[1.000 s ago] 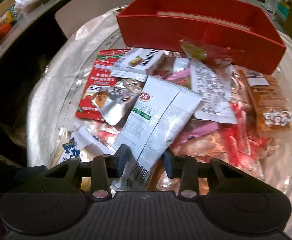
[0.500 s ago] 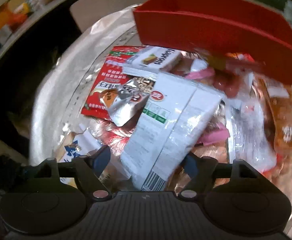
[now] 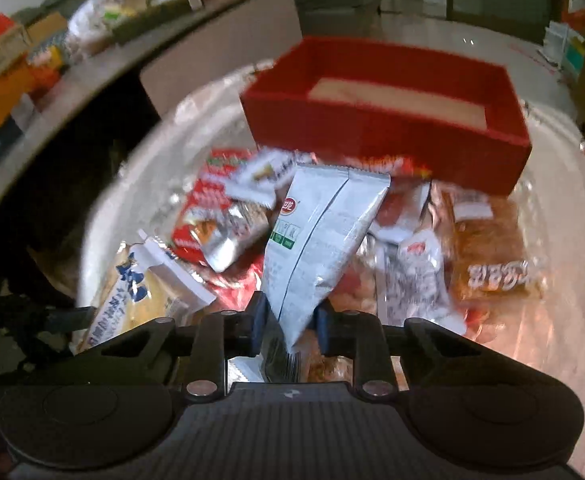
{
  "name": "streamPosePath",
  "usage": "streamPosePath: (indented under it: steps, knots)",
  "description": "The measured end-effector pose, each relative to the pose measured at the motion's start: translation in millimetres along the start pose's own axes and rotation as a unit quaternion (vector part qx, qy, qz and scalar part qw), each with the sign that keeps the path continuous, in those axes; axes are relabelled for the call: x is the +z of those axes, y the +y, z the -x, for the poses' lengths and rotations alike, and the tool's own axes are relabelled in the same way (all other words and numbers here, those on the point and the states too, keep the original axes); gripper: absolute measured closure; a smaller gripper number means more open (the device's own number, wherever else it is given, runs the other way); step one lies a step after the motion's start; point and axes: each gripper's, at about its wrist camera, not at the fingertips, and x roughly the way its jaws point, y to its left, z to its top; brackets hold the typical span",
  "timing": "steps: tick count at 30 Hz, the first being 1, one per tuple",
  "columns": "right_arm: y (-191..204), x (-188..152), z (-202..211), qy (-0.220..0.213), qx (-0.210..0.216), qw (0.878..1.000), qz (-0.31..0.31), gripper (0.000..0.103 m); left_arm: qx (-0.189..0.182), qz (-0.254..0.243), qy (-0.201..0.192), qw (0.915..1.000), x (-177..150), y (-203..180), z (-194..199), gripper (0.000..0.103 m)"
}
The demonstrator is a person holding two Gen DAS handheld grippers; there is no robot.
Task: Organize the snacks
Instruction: 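Lift both packets and carry them over the red box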
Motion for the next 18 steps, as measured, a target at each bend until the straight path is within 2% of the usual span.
streamPosePath:
  steps: [5,8,12,18]
  knots:
    - [-19,5,22,-0.026,0.018,0.999,-0.018,0.071,-0.009,0.006,-0.017,0.9998,19,-3,12,0.04]
    - [-28,21,35,-0.053,0.025,0.998,-0.031,0.071,-0.024,0.003,-0.037,0.999,45,-8,20,0.04]
    - [-39,44,37,-0.071,0.005,0.997,-0.027,0.071,-0.034,0.004,-0.072,0.9968,90,-17,18,0.04]
    - [-57,75,23,-0.087,-0.031,0.995,-0.024,0.071,-0.042,0.001,-0.103,0.9938,149,-33,4,0.04]
